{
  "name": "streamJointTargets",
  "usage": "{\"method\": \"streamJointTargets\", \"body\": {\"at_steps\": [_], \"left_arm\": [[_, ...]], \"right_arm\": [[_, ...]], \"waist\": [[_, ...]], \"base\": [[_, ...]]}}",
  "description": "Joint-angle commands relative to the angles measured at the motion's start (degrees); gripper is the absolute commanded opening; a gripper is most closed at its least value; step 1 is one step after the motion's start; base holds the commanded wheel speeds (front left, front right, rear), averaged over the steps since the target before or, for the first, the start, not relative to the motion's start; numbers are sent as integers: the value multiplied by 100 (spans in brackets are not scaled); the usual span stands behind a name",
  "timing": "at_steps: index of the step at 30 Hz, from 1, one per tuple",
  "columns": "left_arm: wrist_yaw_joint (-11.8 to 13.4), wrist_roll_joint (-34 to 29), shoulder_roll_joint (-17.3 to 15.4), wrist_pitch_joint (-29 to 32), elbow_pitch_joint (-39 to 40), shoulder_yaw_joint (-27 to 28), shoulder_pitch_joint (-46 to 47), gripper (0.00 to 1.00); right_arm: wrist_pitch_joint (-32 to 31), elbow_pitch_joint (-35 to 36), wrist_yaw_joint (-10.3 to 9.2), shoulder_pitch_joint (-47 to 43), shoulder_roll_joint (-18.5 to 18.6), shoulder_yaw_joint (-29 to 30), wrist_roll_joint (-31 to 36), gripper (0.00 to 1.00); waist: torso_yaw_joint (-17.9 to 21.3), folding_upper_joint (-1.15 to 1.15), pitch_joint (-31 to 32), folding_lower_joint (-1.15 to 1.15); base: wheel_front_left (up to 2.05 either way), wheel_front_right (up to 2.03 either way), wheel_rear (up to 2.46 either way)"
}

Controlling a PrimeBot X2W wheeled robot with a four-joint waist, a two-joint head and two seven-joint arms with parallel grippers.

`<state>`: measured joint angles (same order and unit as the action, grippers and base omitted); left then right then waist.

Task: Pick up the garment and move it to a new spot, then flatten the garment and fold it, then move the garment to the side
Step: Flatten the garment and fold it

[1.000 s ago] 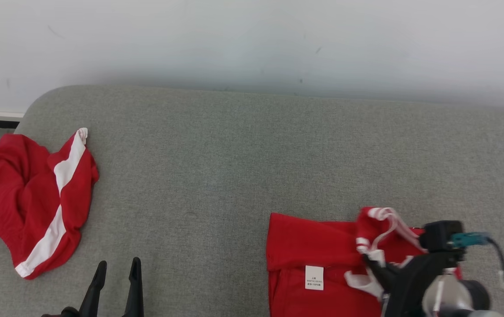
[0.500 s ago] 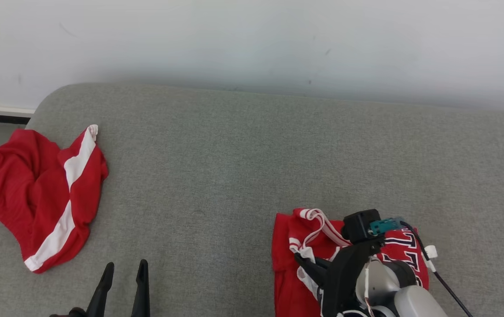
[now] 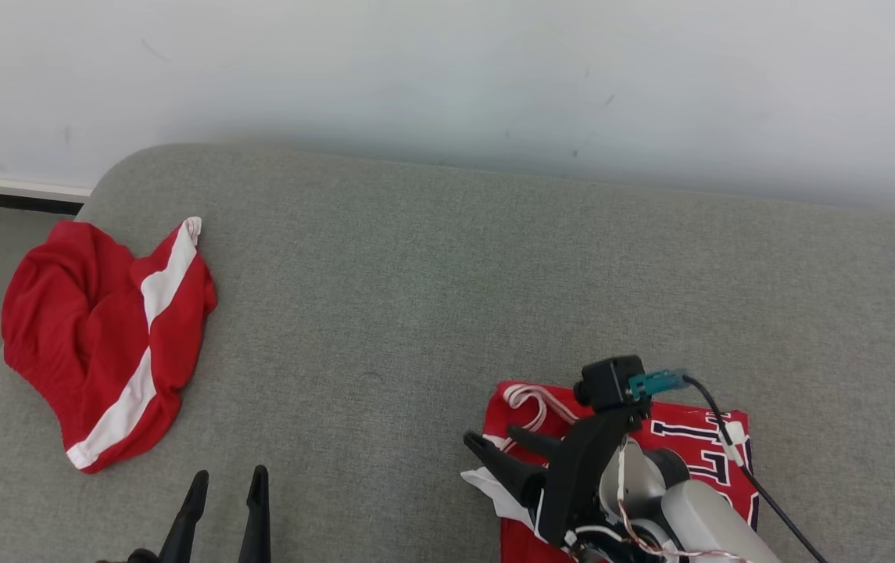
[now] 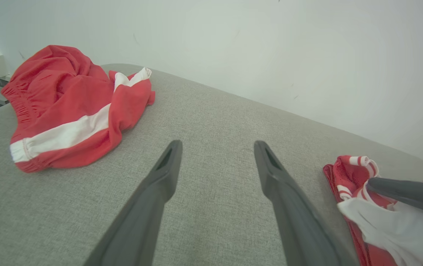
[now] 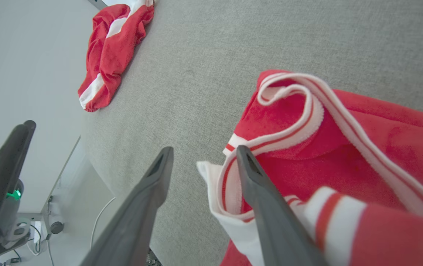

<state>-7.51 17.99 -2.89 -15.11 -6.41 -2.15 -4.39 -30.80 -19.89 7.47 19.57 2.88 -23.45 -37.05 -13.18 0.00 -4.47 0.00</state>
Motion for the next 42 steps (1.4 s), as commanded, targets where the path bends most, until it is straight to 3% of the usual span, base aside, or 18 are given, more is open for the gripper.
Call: {"method": "streamJointTargets", "body": {"at_steps": [1,6,8,15,17,18,25,32,42], "left_arm": [[8,31,1,-3,-8,31,-56,100],[8,16,1,-3,47,125,-93,100],[8,11,1,-4,64,158,-102,100],[8,20,1,-3,108,160,-112,100],[8,31,1,-4,122,155,-106,100],[8,38,0,-4,125,153,-103,100],[8,88,0,-4,118,139,-20,100],[8,32,0,-4,77,95,42,100],[8,63,0,-4,76,103,34,100]], "right_arm": [[93,79,4,95,2,-29,-212,100],[316,553,4,239,5,31,-749,100],[391,777,4,261,5,228,-680,100],[296,1505,4,-299,134,1396,837,100],[163,1841,4,-781,176,1813,1411,11],[128,1942,4,-967,184,1919,1567,0],[33,2400,4,-1920,136,2198,2184,0],[244,2145,4,-1954,35,1816,2201,0],[238,1441,4,-1654,-1,400,2045,0]], "waist": [[10,0,18,0],[119,0,50,0],[174,0,59,0],[302,0,85,0],[328,0,76,0],[335,0,69,0],[398,0,-33,0],[440,0,-70,0],[387,0,-54,0]], "base": [[0,0,0],[0,0,0],[0,0,0],[0,0,0],[0,0,0],[0,0,0],[0,0,0],[0,0,0],[0,0,0]]}}
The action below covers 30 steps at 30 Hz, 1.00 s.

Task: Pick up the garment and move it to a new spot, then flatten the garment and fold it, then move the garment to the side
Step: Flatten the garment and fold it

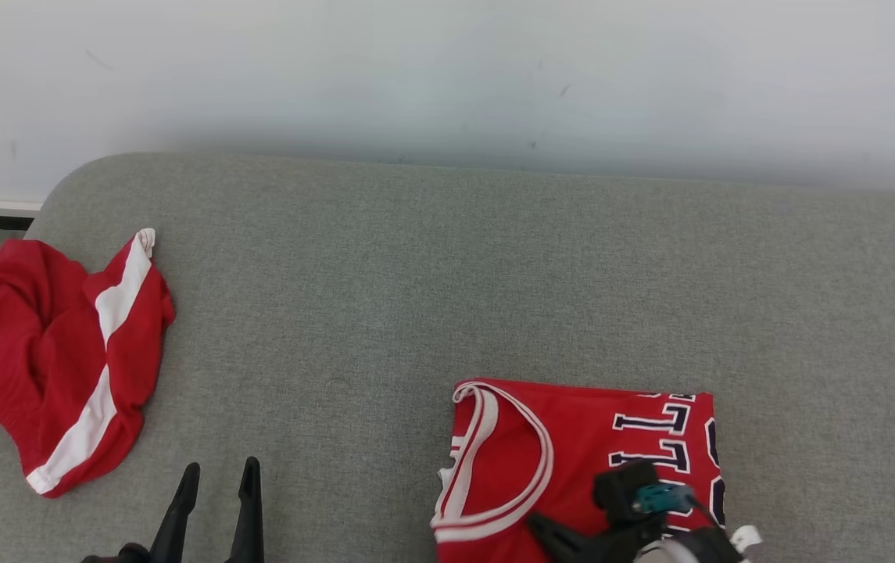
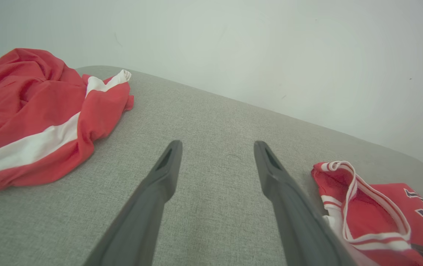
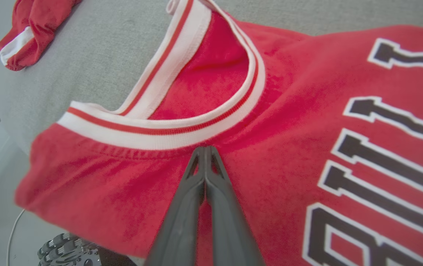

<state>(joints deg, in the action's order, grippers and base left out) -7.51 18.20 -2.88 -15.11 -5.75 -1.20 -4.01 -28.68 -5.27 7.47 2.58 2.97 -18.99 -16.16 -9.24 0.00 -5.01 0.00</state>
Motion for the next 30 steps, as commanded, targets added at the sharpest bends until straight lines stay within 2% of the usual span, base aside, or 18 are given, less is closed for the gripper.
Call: {"method": "streamJointTargets", "body": {"at_steps": [1,5,9,14,19,21,22,23,24,30], "left_arm": [[8,51,0,-4,10,7,-12,100],[8,74,-1,-4,-2,13,-16,100],[8,75,-1,-4,-7,24,-9,100],[8,53,-1,-4,4,76,-97,100],[8,7,0,-3,25,127,-205,100],[8,-14,0,-4,34,150,-258,100],[8,-27,1,-4,39,163,-274,100],[8,-30,-1,-3,41,176,-286,100],[8,-38,-1,-4,40,182,-317,100],[8,-106,-1,-4,69,176,-373,100]], "right_arm": [[40,-62,4,79,-10,-202,-88,0],[18,-201,4,148,-7,-683,-333,0],[143,-136,4,247,-7,-813,-518,0],[507,247,4,295,-7,-485,-848,0],[1046,683,4,100,-7,331,-926,0],[1228,808,4,13,-5,744,-916,48],[1316,847,4,-23,-8,925,-889,58],[1396,870,4,-64,-9,1085,-845,91],[1448,864,4,-105,-10,1233,-754,100],[1840,820,4,-285,-9,1828,-429,100]], "waist": [[-14,0,2,0],[-29,0,5,0],[-33,0,16,0],[9,0,98,0],[91,0,268,0],[149,0,335,0],[190,0,380,0],[226,0,415,0],[266,0,462,0],[433,0,599,0]], "base": [[0,0,0],[0,0,0],[0,0,0],[0,0,0],[0,0,0],[0,0,0],[0,0,0],[0,0,0],[0,0,0],[0,0,0]]}}
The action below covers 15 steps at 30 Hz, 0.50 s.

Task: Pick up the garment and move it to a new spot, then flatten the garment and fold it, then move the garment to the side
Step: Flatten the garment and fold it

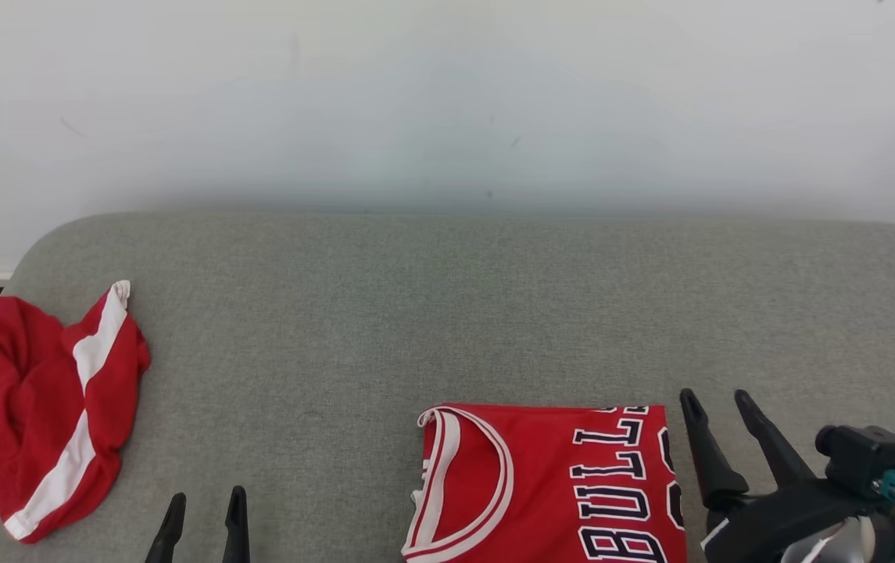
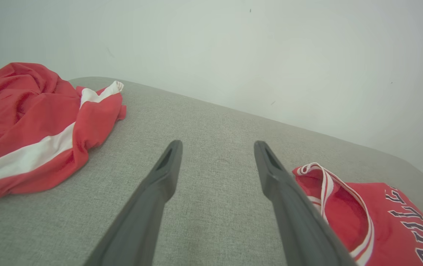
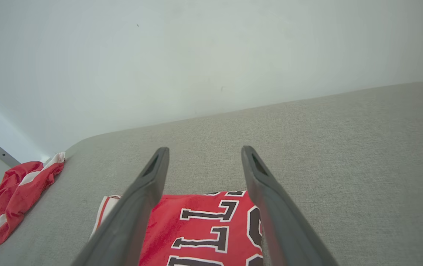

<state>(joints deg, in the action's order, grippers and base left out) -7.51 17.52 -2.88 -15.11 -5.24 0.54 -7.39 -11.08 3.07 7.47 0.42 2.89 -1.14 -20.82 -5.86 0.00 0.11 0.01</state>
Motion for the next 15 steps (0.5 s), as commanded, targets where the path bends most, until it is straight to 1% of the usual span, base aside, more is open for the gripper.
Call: {"method": "streamJointTargets", "body": {"at_steps": [1,6,10,15], "left_arm": [[8,-49,0,-4,13,-3,-38,100],[8,-96,-2,-4,-9,-9,-48,100],[8,-82,-1,-3,-24,36,-17,100],[8,-189,-54,-3,-196,-20,77,100]], "right_arm": [[136,-43,4,-108,-1,83,84,100],[475,-160,4,-297,27,282,100,100],[780,-334,4,-527,132,429,128,100],[1142,-564,4,-646,334,303,18,100]], "waist": [[116,0,107,-1],[169,0,176,-1],[210,0,231,-1],[302,0,275,-1]], "base": [[0,0,0],[0,0,0],[0,0,0],[0,0,0]]}}
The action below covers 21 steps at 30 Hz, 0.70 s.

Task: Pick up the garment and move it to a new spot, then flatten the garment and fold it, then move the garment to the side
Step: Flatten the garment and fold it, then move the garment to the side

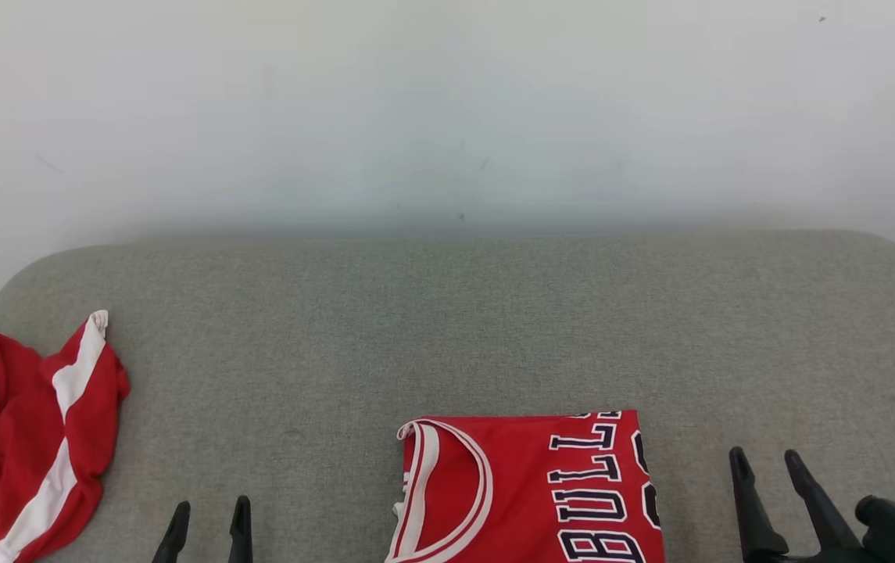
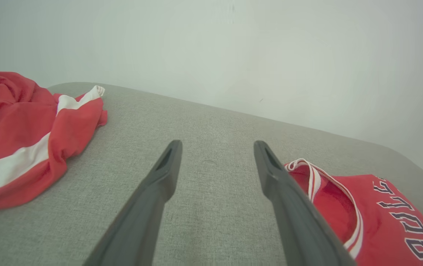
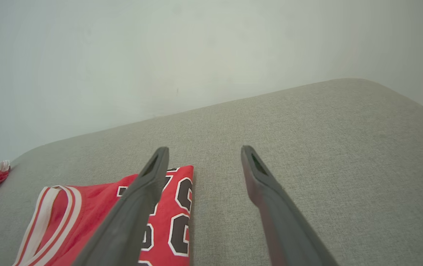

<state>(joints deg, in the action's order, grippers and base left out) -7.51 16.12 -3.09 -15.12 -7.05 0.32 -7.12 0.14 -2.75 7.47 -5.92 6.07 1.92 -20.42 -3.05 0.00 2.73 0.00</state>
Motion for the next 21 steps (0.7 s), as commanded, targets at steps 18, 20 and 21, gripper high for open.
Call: {"method": "streamJointTargets", "body": {"at_steps": [18,20,21], "left_arm": [[8,-29,-66,-2,-261,57,222,100],[8,-29,-64,-3,-259,40,235,100],[8,-39,-60,-3,-252,29,239,100]], "right_arm": [[305,-417,4,10,202,-244,-179,100],[293,-401,4,32,186,-233,-163,100],[277,-394,4,34,183,-234,-157,100]], "waist": [[171,0,-13,0],[166,0,-32,0],[162,0,-40,0]], "base": [[0,0,0],[0,0,0],[0,0,0]]}}
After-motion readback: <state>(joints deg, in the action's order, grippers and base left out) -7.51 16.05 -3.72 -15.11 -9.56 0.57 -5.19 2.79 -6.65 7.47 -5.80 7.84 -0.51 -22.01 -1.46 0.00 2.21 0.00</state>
